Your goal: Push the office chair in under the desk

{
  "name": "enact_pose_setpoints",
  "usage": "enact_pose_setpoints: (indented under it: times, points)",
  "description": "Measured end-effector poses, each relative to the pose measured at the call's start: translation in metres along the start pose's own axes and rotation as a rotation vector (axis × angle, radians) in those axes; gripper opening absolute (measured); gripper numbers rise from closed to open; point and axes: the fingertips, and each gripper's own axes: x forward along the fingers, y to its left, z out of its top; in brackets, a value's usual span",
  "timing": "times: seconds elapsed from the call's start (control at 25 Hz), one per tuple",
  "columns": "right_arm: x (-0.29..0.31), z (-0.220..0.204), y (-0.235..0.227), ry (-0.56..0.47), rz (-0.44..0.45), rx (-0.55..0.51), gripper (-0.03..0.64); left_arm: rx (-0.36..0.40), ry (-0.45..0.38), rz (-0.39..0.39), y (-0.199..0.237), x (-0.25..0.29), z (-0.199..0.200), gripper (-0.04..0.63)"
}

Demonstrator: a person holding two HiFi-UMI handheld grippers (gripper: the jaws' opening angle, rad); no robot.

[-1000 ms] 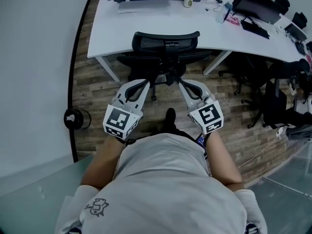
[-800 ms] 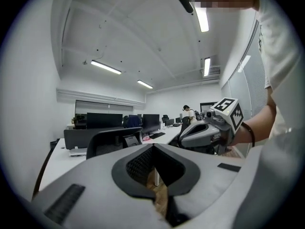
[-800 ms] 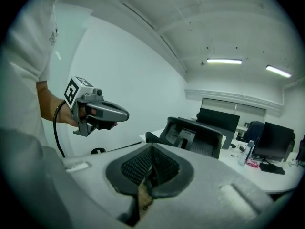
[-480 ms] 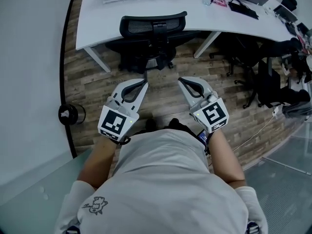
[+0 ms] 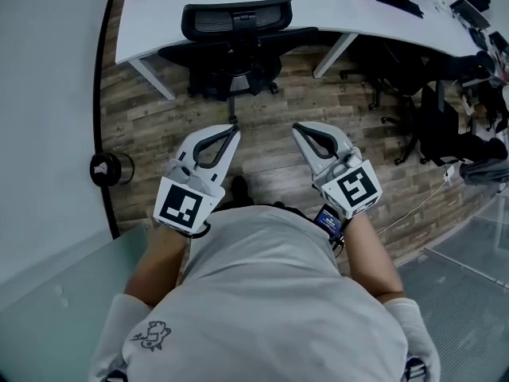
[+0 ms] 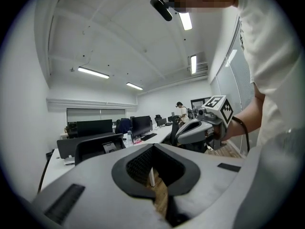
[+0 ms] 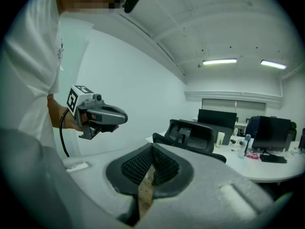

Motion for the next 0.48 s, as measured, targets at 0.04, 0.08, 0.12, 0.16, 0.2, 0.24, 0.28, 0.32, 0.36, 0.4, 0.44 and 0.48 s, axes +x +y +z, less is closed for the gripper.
enact_pose_setpoints:
  times: [0.04, 0.08, 0.12, 0.16, 0.2, 0.24, 0.28, 0.32, 0.36, 0.4, 0.44, 0.48]
  points:
    - [-0.007, -0.003, 0.0, -0.001, 0.006, 0.001, 0.003, -0.016, -0.002, 0.003, -0.008, 0.001, 0.001, -0.002]
    - [-0.014, -0.006, 0.001, -0.003, 0.011, 0.002, 0.003, -0.031, -0.003, 0.008, -0.016, 0.002, 0.001, -0.002]
    - [-0.022, -0.009, 0.001, -0.005, 0.017, 0.004, 0.003, -0.042, 0.0, 0.013, -0.025, 0.003, 0.002, -0.002]
    - [-0.031, -0.012, 0.002, -0.009, 0.022, 0.007, 0.003, -0.051, 0.004, 0.018, -0.035, 0.004, 0.001, -0.002]
    - [-0.041, -0.015, 0.002, -0.014, 0.027, 0.01, 0.003, -0.058, 0.008, 0.022, -0.045, 0.005, 0.001, -0.002]
    - [-0.05, -0.018, 0.003, -0.019, 0.032, 0.011, 0.003, -0.064, 0.013, 0.025, -0.055, 0.006, 0.001, -0.002]
    - [-0.06, -0.021, 0.003, -0.024, 0.037, 0.012, 0.003, -0.07, 0.017, 0.029, -0.065, 0.007, 0.0, -0.002]
    - [-0.07, -0.024, 0.004, -0.026, 0.042, 0.013, 0.003, -0.074, 0.017, 0.037, -0.075, 0.008, 0.001, -0.002]
    - [-0.081, -0.028, 0.004, -0.027, 0.047, 0.016, 0.003, -0.078, 0.015, 0.045, -0.085, 0.01, 0.001, -0.002]
    - [-0.092, -0.032, 0.005, -0.024, 0.053, 0.019, 0.003, -0.08, 0.012, 0.054, -0.096, 0.011, 0.002, -0.002]
    - [-0.104, -0.036, 0.007, -0.021, 0.058, 0.021, 0.003, -0.078, 0.01, 0.06, -0.108, 0.012, 0.003, -0.002]
    - [-0.116, -0.04, 0.009, -0.021, 0.062, 0.021, 0.003, -0.073, 0.01, 0.064, -0.122, 0.013, 0.004, -0.002]
